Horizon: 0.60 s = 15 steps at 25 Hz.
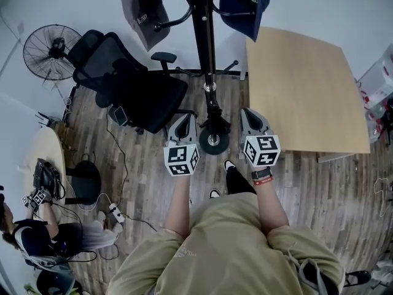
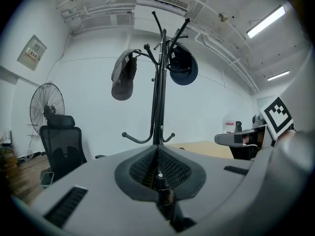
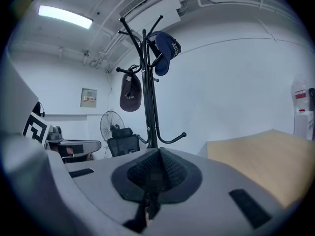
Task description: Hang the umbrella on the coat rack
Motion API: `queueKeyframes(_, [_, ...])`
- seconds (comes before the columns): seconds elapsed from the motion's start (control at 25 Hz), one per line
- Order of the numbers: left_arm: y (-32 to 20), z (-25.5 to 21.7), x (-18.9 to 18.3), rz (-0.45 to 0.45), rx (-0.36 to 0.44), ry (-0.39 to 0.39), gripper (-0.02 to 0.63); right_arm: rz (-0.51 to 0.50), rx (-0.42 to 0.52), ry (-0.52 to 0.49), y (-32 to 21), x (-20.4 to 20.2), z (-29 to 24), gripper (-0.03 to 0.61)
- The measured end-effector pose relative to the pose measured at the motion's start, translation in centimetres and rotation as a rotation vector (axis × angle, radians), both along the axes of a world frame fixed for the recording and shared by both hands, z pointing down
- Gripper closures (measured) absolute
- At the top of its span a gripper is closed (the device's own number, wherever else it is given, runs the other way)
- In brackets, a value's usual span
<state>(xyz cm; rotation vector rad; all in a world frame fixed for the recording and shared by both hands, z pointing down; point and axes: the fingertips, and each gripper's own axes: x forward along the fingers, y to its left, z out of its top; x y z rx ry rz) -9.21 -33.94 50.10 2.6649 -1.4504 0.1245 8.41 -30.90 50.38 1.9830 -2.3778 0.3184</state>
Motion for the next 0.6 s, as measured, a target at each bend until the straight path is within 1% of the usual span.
queueKeyframes(0.28, [-0.2, -0.5, 0.4, 0.017, 0.004, 0.000, 0.591, -0.003, 0.007, -0.011, -0.4, -0.2, -0.4, 0.563])
queueKeyframes(0.6, [-2.2, 0.8, 1.4, 0.036, -0.027, 0.001, 0.589, -0.027, -0.021, -0.009, -2.6, -0.6, 0.5, 0.563])
